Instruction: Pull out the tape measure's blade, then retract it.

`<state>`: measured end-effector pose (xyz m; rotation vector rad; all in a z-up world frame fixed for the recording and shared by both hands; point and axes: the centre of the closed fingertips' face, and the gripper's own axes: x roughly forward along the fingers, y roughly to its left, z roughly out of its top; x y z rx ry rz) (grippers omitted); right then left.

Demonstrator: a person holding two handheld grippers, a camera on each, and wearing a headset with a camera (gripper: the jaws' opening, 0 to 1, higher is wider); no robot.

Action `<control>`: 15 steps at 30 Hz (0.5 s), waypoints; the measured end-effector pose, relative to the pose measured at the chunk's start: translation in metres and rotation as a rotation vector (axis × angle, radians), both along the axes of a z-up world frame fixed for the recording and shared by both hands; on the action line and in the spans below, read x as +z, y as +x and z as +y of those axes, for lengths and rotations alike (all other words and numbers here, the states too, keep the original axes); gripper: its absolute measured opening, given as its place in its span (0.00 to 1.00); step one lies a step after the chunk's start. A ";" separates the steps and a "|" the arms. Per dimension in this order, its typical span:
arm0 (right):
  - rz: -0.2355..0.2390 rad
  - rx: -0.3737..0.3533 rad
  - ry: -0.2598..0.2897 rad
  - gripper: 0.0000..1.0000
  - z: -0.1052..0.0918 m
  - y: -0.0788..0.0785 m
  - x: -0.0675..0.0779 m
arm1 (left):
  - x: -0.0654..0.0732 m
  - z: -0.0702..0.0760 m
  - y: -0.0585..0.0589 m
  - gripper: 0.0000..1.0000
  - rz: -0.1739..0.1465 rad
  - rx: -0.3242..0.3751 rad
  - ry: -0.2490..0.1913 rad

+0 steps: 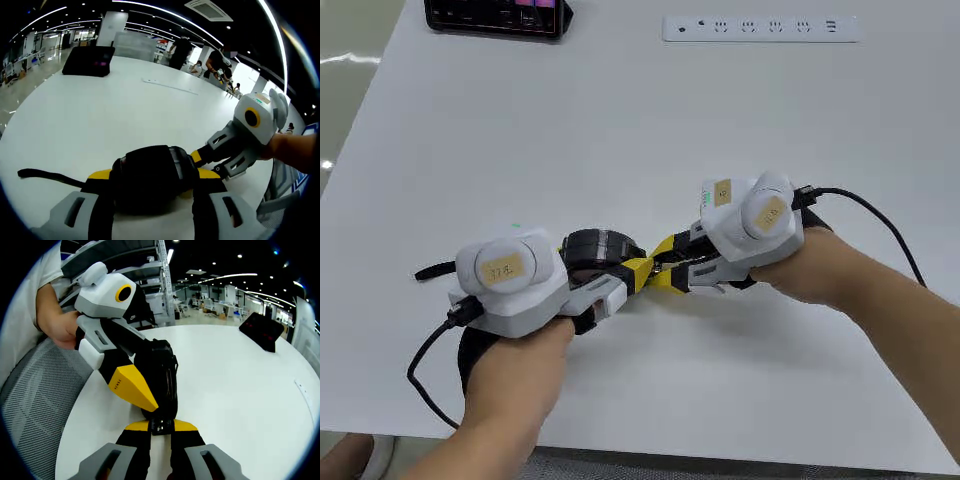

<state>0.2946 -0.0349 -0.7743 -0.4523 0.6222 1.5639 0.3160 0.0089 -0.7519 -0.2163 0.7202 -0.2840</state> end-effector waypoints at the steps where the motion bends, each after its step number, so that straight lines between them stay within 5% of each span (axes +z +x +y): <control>1: -0.001 -0.001 0.000 0.11 0.000 0.000 0.000 | 0.000 0.000 0.000 0.59 0.000 0.000 0.001; 15: -0.002 -0.021 -0.016 0.18 0.000 -0.001 0.000 | 0.000 -0.001 0.000 0.61 0.005 -0.017 0.005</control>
